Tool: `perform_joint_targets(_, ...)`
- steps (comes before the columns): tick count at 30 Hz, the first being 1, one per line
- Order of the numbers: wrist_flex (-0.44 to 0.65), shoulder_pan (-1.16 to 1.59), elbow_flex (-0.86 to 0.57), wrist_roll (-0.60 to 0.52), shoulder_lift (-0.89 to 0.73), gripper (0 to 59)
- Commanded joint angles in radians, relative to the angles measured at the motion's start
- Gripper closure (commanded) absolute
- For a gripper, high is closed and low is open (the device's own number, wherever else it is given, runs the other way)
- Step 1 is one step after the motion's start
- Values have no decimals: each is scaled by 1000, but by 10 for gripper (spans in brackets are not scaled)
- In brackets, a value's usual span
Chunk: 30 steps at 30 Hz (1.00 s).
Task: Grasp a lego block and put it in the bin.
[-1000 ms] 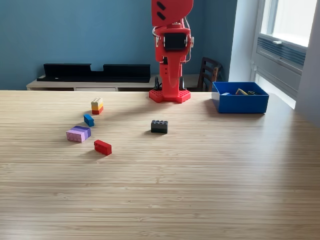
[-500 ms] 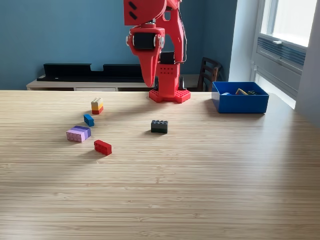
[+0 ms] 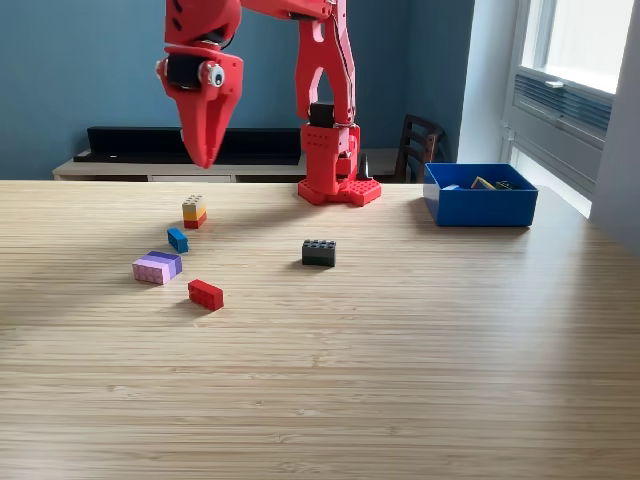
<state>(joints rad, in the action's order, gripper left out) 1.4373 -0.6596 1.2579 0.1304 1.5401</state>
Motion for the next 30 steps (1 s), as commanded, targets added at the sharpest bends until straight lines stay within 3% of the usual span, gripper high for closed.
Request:
perform_joint_targets(1,-95,-58,38,57,69,549)
perform_joint_targets(7,-179,-71,115,115,66,459)
perform_joint_targets(15,-215,-57,126,130,28,354)
perform_joint_targets(30,-206,-55,-58,118,-250,323)
